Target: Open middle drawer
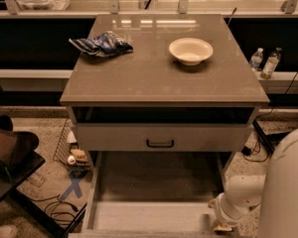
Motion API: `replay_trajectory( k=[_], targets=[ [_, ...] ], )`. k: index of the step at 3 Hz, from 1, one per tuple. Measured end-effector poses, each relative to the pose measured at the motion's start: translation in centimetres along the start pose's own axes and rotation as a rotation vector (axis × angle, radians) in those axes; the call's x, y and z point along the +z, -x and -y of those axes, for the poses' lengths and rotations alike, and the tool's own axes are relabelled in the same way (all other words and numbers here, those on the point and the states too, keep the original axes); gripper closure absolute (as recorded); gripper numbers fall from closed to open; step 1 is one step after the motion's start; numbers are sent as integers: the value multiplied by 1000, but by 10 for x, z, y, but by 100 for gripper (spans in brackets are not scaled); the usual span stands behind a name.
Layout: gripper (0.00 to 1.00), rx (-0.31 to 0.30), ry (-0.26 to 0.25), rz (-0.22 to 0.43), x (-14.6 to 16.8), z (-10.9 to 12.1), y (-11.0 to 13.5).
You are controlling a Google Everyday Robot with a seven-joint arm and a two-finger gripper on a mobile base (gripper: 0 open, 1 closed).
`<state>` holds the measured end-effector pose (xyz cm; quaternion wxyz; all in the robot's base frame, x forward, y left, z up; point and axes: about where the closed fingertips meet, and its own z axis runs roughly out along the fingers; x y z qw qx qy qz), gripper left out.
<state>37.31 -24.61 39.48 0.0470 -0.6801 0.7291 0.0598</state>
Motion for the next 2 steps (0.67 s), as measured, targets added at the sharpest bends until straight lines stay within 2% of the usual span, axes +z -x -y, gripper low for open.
replay_trajectory(
  k=[1, 2],
  targets=[
    [0, 0, 2, 0, 0, -1, 0],
    [0, 0, 2, 0, 0, -1, 0]
  ],
)
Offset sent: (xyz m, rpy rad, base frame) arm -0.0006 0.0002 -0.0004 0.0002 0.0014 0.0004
